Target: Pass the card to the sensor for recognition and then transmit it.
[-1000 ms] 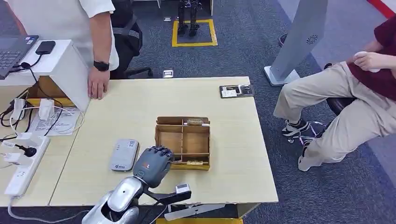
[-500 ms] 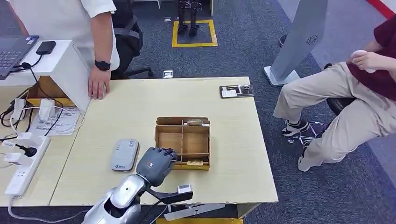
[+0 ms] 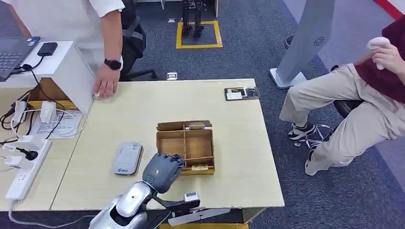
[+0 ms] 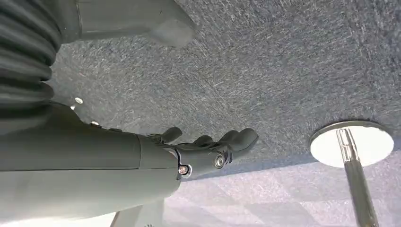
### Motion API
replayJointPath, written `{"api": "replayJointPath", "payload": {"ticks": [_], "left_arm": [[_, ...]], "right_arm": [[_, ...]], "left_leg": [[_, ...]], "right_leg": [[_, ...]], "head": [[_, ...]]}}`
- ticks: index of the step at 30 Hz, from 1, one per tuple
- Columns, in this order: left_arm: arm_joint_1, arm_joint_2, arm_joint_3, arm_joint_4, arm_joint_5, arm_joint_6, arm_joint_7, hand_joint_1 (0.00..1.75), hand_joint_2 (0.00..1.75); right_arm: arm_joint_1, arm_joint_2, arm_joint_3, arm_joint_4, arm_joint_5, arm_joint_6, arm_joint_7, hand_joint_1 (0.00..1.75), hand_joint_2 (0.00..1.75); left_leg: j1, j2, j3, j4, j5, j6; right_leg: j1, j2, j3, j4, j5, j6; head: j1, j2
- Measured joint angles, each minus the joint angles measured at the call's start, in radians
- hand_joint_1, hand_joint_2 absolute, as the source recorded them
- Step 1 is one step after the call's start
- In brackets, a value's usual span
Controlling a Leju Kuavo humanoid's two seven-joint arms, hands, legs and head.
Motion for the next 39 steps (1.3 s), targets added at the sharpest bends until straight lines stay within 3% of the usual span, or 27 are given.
{"api": "replayJointPath", "payload": {"ticks": [3, 7, 9, 11, 14, 18, 22, 23, 27, 31, 35, 39], "left_arm": [[0.030, -0.003, 0.000, -0.011, -0.067, 0.105, 0.035, 1.75, 1.75], [0.084, -0.014, 0.013, -0.081, -0.173, 0.320, 0.072, 1.75, 1.75], [0.118, -0.032, 0.040, -0.136, -0.199, 0.422, 0.058, 1.75, 1.75], [0.151, -0.056, 0.083, -0.205, -0.209, 0.453, 0.019, 1.75, 1.75], [0.193, -0.100, 0.161, -0.299, -0.202, 0.457, -0.054, 1.75, 1.75], [0.228, -0.148, 0.233, -0.382, -0.175, 0.458, -0.107, 1.75, 1.75], [0.274, -0.279, 0.382, -0.441, -0.037, 0.458, -0.398, 1.75, 1.75], [0.279, -0.303, 0.414, -0.445, -0.012, 0.459, -0.432, 1.75, 1.75], [0.295, -0.334, 0.499, -0.448, 0.052, 0.459, -0.443, 1.75, 1.75], [0.298, -0.342, 0.551, -0.442, 0.058, 0.460, -0.396, 1.75, 1.75], [0.263, -0.345, 0.618, -0.406, -0.005, 0.459, -0.319, 1.75, 1.75], [0.235, -0.348, 0.663, -0.374, -0.021, 0.460, -0.299, 1.75, 1.75]], "right_arm": [[0.000, 0.000, 0.000, 0.002, 0.004, 0.000, -0.006, 0.00, 1.75], [0.000, 0.000, 0.000, 0.006, 0.009, 0.000, -0.014, 0.00, 1.75], [0.000, 0.000, 0.000, 0.006, 0.011, 0.000, -0.014, 0.00, 1.75], [0.000, 0.000, 0.000, 0.007, 0.014, 0.000, -0.014, 0.00, 1.75], [0.000, 0.000, 0.000, 0.007, 0.018, 0.000, -0.014, 0.00, 1.75], [-0.001, 0.002, 0.000, 0.007, 0.019, 0.000, -0.013, 0.00, 1.75], [-0.001, 0.002, 0.000, 0.006, 0.019, 0.000, -0.004, 0.00, 1.75], [-0.001, 0.002, 0.000, 0.005, 0.019, 0.000, -0.002, 0.00, 1.75], [-0.002, 0.002, 0.000, 0.005, 0.029, 0.000, 0.005, 0.00, 1.75], [-0.004, 0.002, 0.000, 0.002, 0.059, 0.000, 0.008, 0.00, 1.75], [-0.005, 0.002, 0.000, 0.002, 0.104, 0.000, 0.008, 0.00, 1.75], [-0.006, 0.002, 0.000, 0.002, 0.109, 0.000, 0.008, 0.00, 1.75]], "left_leg": [[0.000, 0.000, 0.000, 0.000, 0.000, 0.000], [0.000, 0.000, -0.002, 0.000, 0.000, 0.000], [0.000, 0.000, -0.002, 0.000, 0.000, 0.000], [0.000, 0.000, -0.003, 0.000, 0.000, 0.000], [0.000, 0.000, -0.003, 0.000, 0.000, 0.000], [0.000, 0.000, -0.003, 0.000, 0.000, 0.000], [0.000, 0.000, -0.002, 0.000, 0.000, 0.000], [0.000, 0.000, -0.003, 0.000, 0.000, 0.000], [0.000, 0.000, -0.002, 0.000, 0.000, 0.000], [0.000, 0.000, -0.002, 0.000, 0.000, 0.000], [0.000, 0.000, -0.002, 0.000, 0.000, 0.000], [0.000, 0.000, -0.002, 0.000, 0.000, 0.000]], "right_leg": [[0.000, 0.000, -0.001, 0.000, 0.000, 0.000], [0.000, 0.000, -0.002, 0.000, 0.000, 0.000], [0.000, 0.000, -0.002, 0.000, 0.000, 0.000], [0.000, 0.000, -0.002, 0.000, 0.000, 0.000], [0.000, 0.000, -0.002, 0.000, 0.000, 0.000], [0.000, 0.000, -0.002, 0.000, 0.000, 0.000], [0.000, 0.000, -0.002, 0.000, 0.000, 0.000], [0.000, 0.000, -0.002, 0.000, 0.000, 0.000], [0.000, 0.000, -0.003, 0.000, 0.000, 0.000], [0.000, 0.000, -0.003, 0.000, 0.000, 0.000], [0.000, 0.000, -0.003, 0.000, 0.000, 0.000], [0.000, 0.000, -0.002, 0.000, 0.000, 0.000]], "head": [[0.000, 0.000], [0.000, 0.000], [0.000, 0.000], [0.000, 0.000], [0.000, 0.000], [0.000, 0.000], [0.000, 0.000], [0.000, 0.000], [-0.001, 0.000], [-0.001, 0.000], [-0.001, 0.000], [0.000, 0.000]]}}
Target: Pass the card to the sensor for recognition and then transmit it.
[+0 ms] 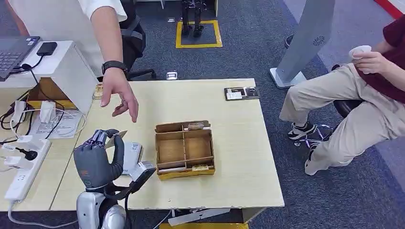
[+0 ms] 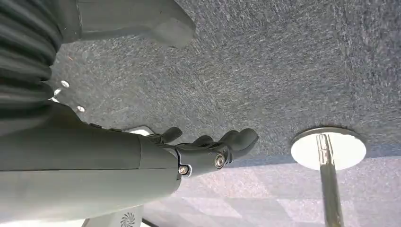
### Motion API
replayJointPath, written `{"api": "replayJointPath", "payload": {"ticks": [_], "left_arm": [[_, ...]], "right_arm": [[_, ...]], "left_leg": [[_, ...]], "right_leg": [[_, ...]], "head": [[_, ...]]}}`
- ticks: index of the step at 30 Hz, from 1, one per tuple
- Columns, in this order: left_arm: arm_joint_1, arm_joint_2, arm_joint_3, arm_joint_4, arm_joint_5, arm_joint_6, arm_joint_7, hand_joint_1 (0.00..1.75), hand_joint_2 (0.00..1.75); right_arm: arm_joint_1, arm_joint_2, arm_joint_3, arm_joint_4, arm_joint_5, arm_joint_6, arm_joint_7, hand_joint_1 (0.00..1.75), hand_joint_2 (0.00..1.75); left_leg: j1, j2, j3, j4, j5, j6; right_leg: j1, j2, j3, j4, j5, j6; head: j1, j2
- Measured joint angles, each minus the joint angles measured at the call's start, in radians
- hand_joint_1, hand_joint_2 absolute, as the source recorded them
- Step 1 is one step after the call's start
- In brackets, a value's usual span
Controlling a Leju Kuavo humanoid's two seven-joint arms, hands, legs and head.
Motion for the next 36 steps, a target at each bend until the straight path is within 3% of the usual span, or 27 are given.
{"api": "replayJointPath", "payload": {"ticks": [8, 25, 26, 27, 36], "left_arm": [[-0.088, 0.003, 0.070, 0.076, -0.017, 0.000, 0.130, 1.75, 1.75], [-0.129, 0.000, 0.108, 0.129, -0.013, 0.000, 0.143, 1.75, 1.75], [-0.130, 0.000, 0.111, 0.130, -0.011, 0.000, 0.143, 1.41, 1.75], [-0.131, 0.000, 0.114, 0.132, -0.006, 0.000, 0.140, 0.03, 1.75], [-0.130, -0.006, 0.132, 0.132, 0.031, 0.002, 0.057, 0.00, 1.75]], "right_arm": [[-0.003, 0.000, 0.000, -0.001, 0.017, 0.000, 0.013, 0.00, 1.75], [-0.003, 0.000, 0.000, -0.005, 0.017, 0.000, 0.018, 0.00, 1.75], [-0.003, 0.000, 0.000, -0.006, 0.017, 0.000, 0.018, 0.00, 1.75], [-0.003, 0.000, 0.000, -0.006, 0.017, 0.000, 0.018, 0.00, 1.75], [-0.003, 0.001, 0.000, -0.014, 0.008, 0.000, 0.018, 0.00, 1.75]], "left_leg": [[0.000, 0.000, 0.000, 0.000, 0.000, 0.000], [0.000, 0.000, 0.000, 0.000, 0.000, 0.000], [0.000, 0.000, 0.000, 0.000, 0.000, 0.000], [0.000, 0.000, 0.000, 0.000, 0.000, 0.000], [0.000, 0.000, 0.000, 0.000, 0.000, 0.000]], "right_leg": [[0.000, 0.000, 0.000, 0.000, 0.000, 0.000], [0.000, 0.000, 0.000, 0.000, 0.000, 0.000], [0.000, 0.000, 0.000, 0.000, 0.000, 0.000], [0.000, 0.000, 0.000, 0.000, 0.000, 0.000], [0.000, 0.000, 0.000, 0.000, 0.000, 0.000]], "head": [[0.000, 0.000], [0.000, 0.000], [0.000, 0.000], [0.000, 0.000], [0.000, 0.000]]}}
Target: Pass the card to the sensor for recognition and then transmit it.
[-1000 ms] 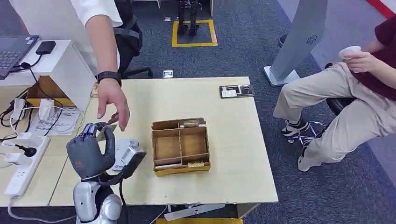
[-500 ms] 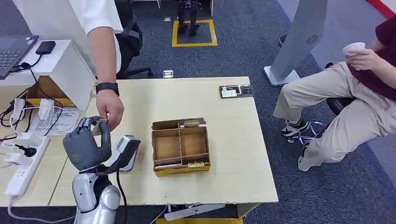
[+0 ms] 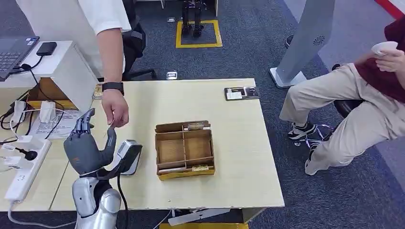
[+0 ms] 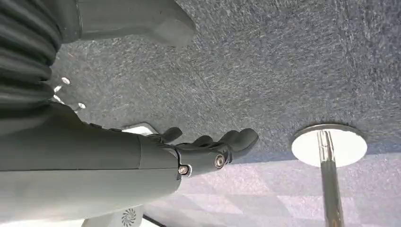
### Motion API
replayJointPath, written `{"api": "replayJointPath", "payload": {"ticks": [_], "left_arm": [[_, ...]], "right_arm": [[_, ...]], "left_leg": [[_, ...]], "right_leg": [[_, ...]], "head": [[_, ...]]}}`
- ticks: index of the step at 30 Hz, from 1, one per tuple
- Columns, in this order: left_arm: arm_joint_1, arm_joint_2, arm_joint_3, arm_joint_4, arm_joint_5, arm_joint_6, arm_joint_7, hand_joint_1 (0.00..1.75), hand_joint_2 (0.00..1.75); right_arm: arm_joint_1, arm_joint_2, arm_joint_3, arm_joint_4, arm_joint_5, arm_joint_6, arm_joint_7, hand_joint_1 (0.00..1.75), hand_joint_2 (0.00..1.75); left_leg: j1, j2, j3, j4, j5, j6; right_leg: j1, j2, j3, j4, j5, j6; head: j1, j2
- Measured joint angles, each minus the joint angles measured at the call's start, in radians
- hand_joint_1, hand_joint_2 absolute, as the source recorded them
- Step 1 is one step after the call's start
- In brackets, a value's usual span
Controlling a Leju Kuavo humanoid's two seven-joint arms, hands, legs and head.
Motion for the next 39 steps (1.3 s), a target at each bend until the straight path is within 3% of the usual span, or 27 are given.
{"api": "replayJointPath", "payload": {"ticks": [13, 20, 23, 28, 39], "left_arm": [[0.024, -0.003, 0.000, -0.109, 0.250, 0.000, -0.124, 0.00, 1.75], [0.107, -0.003, -0.011, -0.179, 0.631, 0.001, -0.290, 0.00, 1.75], [0.165, -0.004, -0.028, -0.207, 0.724, 0.001, -0.333, 0.00, 1.75], [0.233, -0.008, -0.045, -0.246, 0.763, 0.001, -0.360, 0.00, 1.75], [0.272, -0.013, -0.048, -0.293, 0.787, 0.001, -0.388, 0.00, 1.75]], "right_arm": [[0.001, 0.013, 0.000, -0.029, -0.046, 0.000, 0.002, 0.00, 1.75], [0.006, 0.028, 0.000, -0.054, -0.102, 0.000, 0.014, 0.00, 1.75], [0.008, 0.030, 0.000, -0.061, -0.126, 0.000, 0.014, 0.00, 1.75], [0.009, 0.032, 0.000, -0.069, -0.140, 0.000, 0.014, 0.00, 1.75], [0.010, 0.032, 0.000, -0.071, -0.153, 0.000, 0.014, 0.00, 1.75]], "left_leg": [[0.000, 0.000, 0.000, 0.000, 0.000, 0.000], [0.000, 0.000, 0.000, 0.000, 0.000, 0.000], [0.000, 0.000, 0.000, 0.000, 0.000, 0.000], [0.000, 0.000, 0.000, 0.000, 0.000, 0.000], [0.000, 0.000, 0.000, 0.000, 0.000, 0.000]], "right_leg": [[0.000, 0.000, 0.000, 0.000, 0.000, 0.000], [0.000, 0.000, 0.000, 0.000, 0.000, 0.000], [0.000, 0.000, 0.000, 0.000, 0.000, 0.000], [0.000, 0.000, 0.000, 0.000, -0.001, 0.000], [0.000, 0.000, 0.000, 0.000, 0.000, 0.000]], "head": [[0.000, 0.000], [0.000, 0.000], [0.000, 0.000], [0.000, 0.000], [0.000, 0.000]]}}
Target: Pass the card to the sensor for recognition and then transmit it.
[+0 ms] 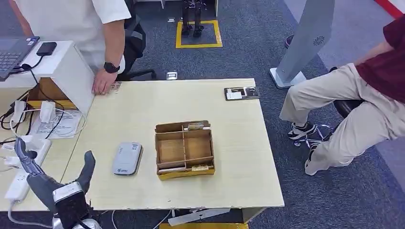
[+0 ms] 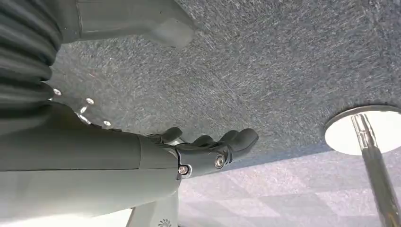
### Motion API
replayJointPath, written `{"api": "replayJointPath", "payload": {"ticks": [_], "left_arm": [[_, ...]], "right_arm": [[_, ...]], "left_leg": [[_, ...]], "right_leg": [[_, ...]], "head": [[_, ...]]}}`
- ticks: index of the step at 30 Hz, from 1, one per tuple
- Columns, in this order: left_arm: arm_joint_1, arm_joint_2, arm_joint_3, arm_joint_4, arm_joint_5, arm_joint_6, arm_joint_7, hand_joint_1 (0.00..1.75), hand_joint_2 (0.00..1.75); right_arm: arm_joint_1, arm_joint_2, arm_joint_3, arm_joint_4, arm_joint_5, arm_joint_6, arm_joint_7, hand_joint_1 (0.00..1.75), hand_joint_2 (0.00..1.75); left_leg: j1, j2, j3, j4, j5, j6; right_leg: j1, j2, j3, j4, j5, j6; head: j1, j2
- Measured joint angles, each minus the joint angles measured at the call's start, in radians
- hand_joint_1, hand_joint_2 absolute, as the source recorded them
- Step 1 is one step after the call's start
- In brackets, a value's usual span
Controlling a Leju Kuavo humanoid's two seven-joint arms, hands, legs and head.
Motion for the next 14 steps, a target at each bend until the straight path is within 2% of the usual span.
{"api": "replayJointPath", "payload": {"ticks": [8, 14], "left_arm": [[0.038, -0.005, -0.021, -0.042, 0.039, 0.000, -0.018, 0.00, 1.75], [0.038, -0.005, -0.035, -0.044, 0.024, 0.000, -0.014, 0.00, 1.75]], "right_arm": [[0.000, 0.002, 0.000, 0.000, -0.018, 0.000, 0.000, 0.00, 1.75], [0.000, 0.002, 0.000, 0.002, -0.019, 0.000, 0.000, 0.00, 1.75]], "left_leg": [[0.000, 0.000, 0.000, 0.000, 0.000, 0.000], [0.000, 0.000, 0.000, 0.000, 0.000, 0.000]], "right_leg": [[0.000, 0.000, 0.000, 0.000, 0.000, 0.000], [0.000, 0.000, 0.000, 0.000, 0.000, 0.000]], "head": [[0.000, 0.000], [0.000, 0.000]]}}
